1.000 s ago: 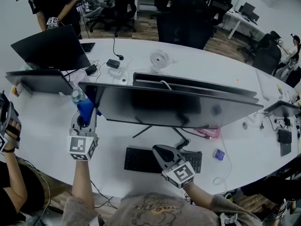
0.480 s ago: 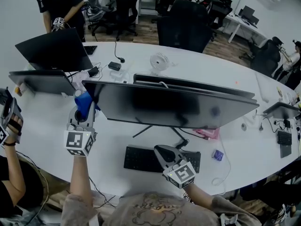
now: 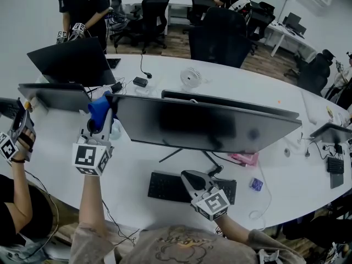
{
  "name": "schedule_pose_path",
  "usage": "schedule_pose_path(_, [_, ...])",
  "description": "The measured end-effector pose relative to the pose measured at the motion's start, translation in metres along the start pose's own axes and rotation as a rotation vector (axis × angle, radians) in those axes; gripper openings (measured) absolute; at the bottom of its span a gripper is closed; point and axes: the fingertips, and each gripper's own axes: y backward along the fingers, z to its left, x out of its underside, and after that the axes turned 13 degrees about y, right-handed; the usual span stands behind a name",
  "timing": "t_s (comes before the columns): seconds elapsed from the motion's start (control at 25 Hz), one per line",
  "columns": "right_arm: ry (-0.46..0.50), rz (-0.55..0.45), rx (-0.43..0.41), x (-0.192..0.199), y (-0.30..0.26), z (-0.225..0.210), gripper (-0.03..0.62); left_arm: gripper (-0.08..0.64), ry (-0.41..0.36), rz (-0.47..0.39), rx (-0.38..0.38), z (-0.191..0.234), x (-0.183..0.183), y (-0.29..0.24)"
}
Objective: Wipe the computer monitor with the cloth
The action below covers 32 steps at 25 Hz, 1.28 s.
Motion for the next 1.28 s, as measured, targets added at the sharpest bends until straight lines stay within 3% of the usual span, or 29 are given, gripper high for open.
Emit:
schedule_pose_path(0.48, [0.014,-0.012,0.020,-0.016,0.016,0.002,0.021,0.048,-0.051,-0.071,-0.005,0.002,-0.054,0.000])
schedule_pose_path(1.04, [0.011,-0.017,0.029,-0.015,0.035,0.000,0.021,0.048,-0.086,-0.090,-0.020,-0.011,-0.072,0.000])
schedule_pose_path(1.28, [-0.001,-0.022,0.046,-0.010,0.048,-0.009,0.021,0.048,-0.115,-0.083,0.013,-0.030,-0.079,-0.009])
